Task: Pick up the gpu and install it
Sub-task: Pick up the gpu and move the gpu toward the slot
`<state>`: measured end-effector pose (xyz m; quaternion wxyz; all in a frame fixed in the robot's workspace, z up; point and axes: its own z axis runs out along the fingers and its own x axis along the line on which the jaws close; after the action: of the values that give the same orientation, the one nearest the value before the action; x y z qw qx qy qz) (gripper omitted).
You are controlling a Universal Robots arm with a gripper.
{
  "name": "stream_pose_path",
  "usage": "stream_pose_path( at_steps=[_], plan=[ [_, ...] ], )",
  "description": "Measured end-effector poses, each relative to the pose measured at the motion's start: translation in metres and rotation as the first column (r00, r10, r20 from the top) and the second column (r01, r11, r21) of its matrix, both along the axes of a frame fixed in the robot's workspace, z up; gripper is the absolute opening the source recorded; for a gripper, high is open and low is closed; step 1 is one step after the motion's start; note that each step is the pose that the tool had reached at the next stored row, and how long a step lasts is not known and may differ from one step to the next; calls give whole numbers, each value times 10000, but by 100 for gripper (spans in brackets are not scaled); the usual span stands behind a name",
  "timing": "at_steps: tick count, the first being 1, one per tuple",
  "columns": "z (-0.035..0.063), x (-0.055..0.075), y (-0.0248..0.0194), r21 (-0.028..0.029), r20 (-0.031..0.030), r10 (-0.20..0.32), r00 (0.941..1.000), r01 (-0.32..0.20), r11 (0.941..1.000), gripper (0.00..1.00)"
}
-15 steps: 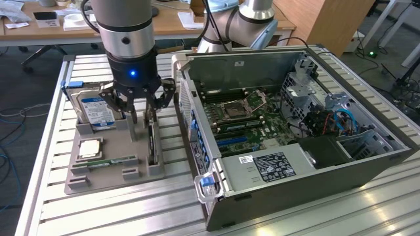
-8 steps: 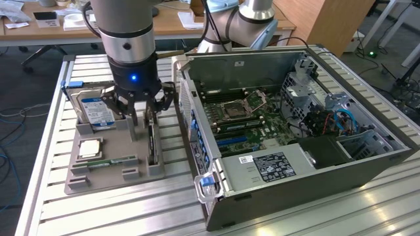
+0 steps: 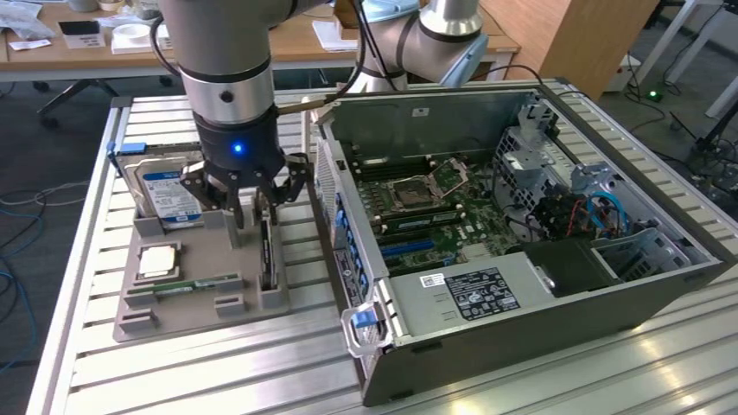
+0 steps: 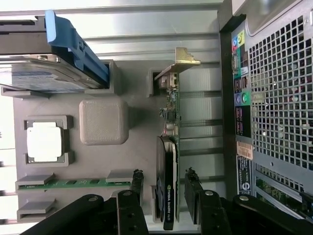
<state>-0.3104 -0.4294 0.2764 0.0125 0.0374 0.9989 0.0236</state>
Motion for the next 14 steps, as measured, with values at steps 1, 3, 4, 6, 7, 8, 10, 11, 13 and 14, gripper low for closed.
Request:
stream_pose_path(
  at_steps=[1, 3, 4, 6, 7, 8, 10, 11, 13, 14],
  plan=[
    [-3, 0, 0, -1, -2, 0, 10000, 0, 10000, 47],
    [-3, 0, 0, -3, -3, 0, 10000, 0, 10000, 47],
    [-3, 0, 0, -1, -3, 0, 10000, 0, 10000, 47],
    [-5, 0, 0, 0, -1, 0, 10000, 0, 10000, 47],
    [-5, 0, 0, 0, -1, 0, 10000, 0, 10000, 47],
    [-5, 1, 0, 0, 0, 0, 10000, 0, 10000, 47],
    [-6, 8, 0, 2, 2, 2, 10000, -2, 10000, 47],
    [-6, 14, -1, 0, 0, 2, 10000, -2, 10000, 47],
    [-6, 29, 0, 0, 0, 0, 10000, 0, 10000, 47],
    [-6, 39, 0, 0, -1, 1, 10000, -1, 10000, 47]
  ],
)
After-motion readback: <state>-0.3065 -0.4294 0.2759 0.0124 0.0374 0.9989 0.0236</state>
